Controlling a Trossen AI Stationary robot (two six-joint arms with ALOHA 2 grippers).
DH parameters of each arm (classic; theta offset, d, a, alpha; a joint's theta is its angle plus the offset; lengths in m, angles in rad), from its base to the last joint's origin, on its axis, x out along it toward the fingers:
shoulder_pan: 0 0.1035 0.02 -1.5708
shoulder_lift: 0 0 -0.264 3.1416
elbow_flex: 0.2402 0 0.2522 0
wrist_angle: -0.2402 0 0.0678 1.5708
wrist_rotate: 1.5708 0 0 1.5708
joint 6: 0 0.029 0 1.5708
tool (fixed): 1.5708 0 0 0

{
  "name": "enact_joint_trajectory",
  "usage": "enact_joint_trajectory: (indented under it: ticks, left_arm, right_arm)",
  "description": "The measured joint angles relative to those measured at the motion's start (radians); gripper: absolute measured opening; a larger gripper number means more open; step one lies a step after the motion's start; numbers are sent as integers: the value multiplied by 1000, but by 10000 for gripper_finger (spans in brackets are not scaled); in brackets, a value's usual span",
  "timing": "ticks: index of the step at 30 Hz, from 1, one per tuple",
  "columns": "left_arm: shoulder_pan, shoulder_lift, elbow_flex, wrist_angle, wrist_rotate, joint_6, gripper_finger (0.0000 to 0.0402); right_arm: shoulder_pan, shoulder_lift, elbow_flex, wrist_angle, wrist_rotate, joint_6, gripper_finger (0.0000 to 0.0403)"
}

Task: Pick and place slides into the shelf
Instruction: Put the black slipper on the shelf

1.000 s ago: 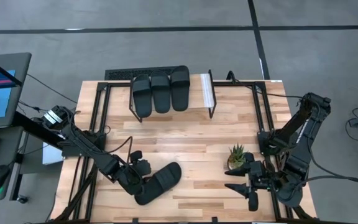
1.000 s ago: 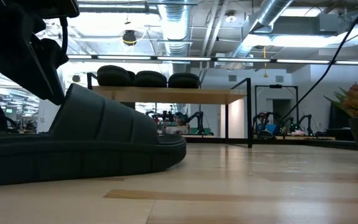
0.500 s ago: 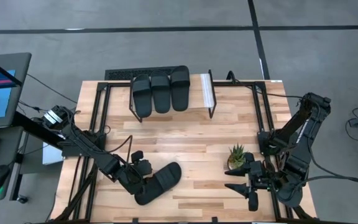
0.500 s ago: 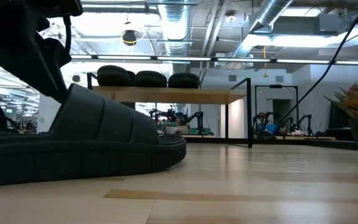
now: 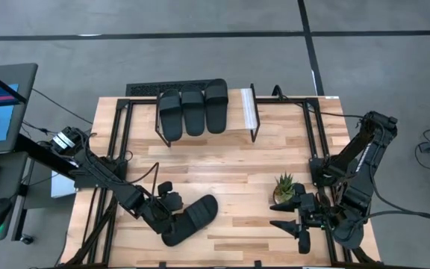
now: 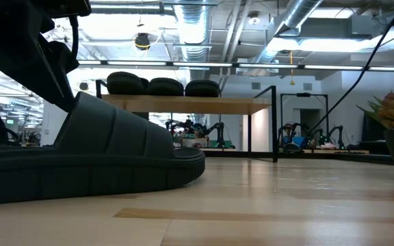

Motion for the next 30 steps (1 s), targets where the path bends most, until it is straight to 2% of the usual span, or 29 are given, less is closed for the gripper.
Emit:
enact_joint_trajectory:
  ticks: [6,16,26,28,30]
  left_arm:
    - [3,14,0,12,-19,0,171]
    - [18,204,17,130,-42,-29,171]
    - [55,215,26,160,-148,-7,171]
    - [71,215,26,161,-146,-16,159]
    - [85,215,26,159,-144,-27,124]
  right_arm:
    - [0,0,0,0,4,0,205]
    - [-5,0,0,16,10,0,205]
    - [-5,0,0,15,10,9,205]
    - [-5,0,0,12,10,9,205]
    - [-5,0,0,7,10,9,205]
